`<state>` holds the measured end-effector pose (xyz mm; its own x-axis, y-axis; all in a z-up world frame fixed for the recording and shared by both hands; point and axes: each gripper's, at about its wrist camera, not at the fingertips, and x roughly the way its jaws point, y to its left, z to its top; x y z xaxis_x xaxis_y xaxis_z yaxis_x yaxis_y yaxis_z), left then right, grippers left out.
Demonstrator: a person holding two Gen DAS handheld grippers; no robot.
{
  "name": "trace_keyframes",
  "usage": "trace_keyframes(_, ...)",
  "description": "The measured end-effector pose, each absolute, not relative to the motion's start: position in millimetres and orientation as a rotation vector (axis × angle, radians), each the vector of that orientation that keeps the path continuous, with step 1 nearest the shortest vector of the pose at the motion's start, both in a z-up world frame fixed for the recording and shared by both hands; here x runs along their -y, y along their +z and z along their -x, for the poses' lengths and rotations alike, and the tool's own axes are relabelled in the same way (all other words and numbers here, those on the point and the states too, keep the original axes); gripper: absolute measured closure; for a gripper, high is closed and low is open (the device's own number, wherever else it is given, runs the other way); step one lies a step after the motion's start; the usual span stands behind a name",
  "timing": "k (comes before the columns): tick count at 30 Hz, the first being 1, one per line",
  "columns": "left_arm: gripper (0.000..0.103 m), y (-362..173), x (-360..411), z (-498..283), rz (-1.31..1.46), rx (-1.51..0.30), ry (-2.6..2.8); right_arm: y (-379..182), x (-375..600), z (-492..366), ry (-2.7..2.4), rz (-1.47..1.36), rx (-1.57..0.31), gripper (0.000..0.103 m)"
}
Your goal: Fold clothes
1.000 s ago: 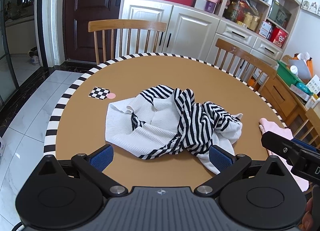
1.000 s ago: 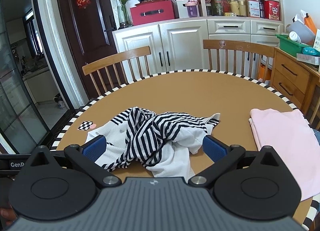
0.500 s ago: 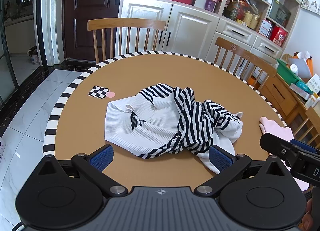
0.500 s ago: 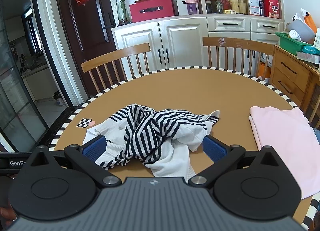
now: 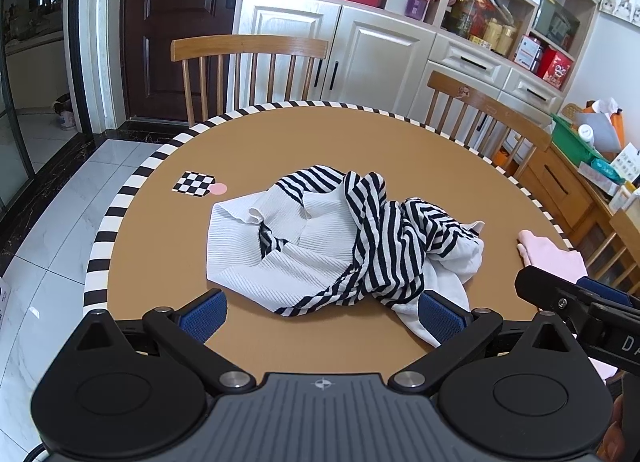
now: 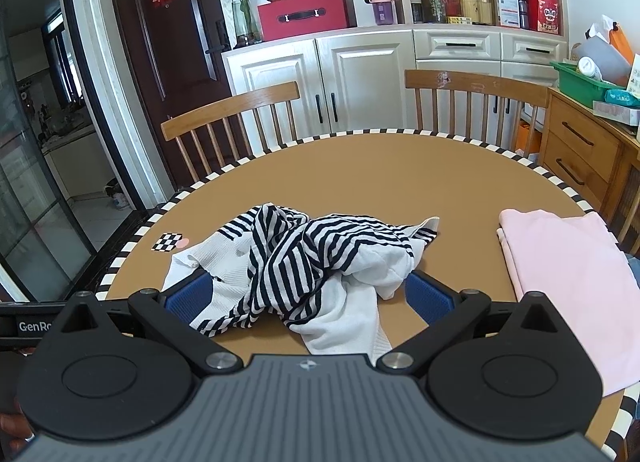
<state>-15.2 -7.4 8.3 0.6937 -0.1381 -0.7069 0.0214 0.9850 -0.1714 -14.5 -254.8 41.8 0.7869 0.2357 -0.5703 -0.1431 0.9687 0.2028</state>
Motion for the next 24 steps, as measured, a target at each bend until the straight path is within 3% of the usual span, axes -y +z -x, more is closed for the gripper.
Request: trace_keyframes(24, 0.0, 9.3, 11.3, 20.4, 0.13, -0.844, -0.018, 37.1, 266.8, 5.9, 0.262, -0.206, -0.658, 0.0)
